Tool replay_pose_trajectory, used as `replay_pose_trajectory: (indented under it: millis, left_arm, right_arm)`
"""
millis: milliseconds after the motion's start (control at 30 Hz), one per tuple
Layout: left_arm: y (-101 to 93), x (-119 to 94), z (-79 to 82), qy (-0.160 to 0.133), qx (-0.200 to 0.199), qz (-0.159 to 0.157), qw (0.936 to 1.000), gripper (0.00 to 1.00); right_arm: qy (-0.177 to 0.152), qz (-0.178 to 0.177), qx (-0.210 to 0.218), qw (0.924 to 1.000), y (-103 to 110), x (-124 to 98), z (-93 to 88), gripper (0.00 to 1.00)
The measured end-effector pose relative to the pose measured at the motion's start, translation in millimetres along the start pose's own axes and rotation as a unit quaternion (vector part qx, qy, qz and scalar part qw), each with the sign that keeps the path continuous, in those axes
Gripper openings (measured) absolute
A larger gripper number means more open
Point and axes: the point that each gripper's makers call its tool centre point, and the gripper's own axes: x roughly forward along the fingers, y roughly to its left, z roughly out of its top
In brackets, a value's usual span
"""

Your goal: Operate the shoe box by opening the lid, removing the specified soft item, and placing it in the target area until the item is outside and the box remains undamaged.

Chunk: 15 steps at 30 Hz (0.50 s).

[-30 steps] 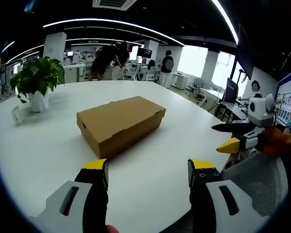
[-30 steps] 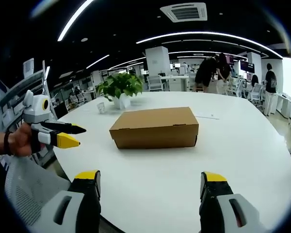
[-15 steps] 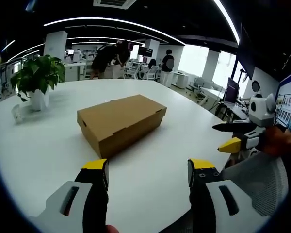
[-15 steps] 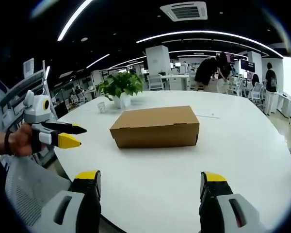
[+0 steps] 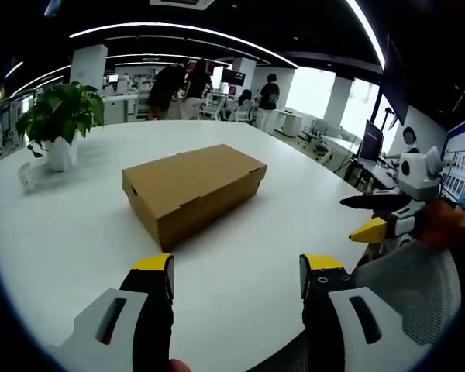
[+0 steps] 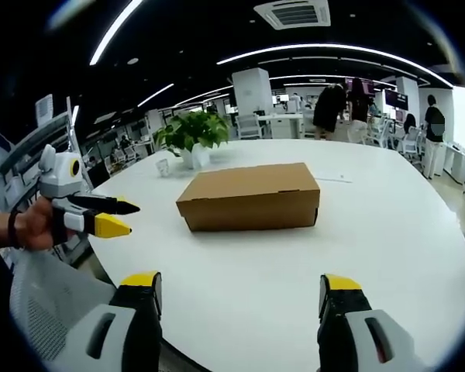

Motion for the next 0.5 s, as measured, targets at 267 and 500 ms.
replay_pose_trajectory:
  millis: [267,500]
  left_arm:
    - [3.7,1,-1.4,0.004,-0.011,0.004,0.9999,0.67]
    - [12.0,6,4.9,0.001,-0.025,0.012,0.9996,0.67]
  right_arm:
    - [0.004,0.001,0.005,1.0000,-2,3,1.1,0.81]
    - [0.009,0.007,0.008,0.9999,-6,14,5.8,0.80]
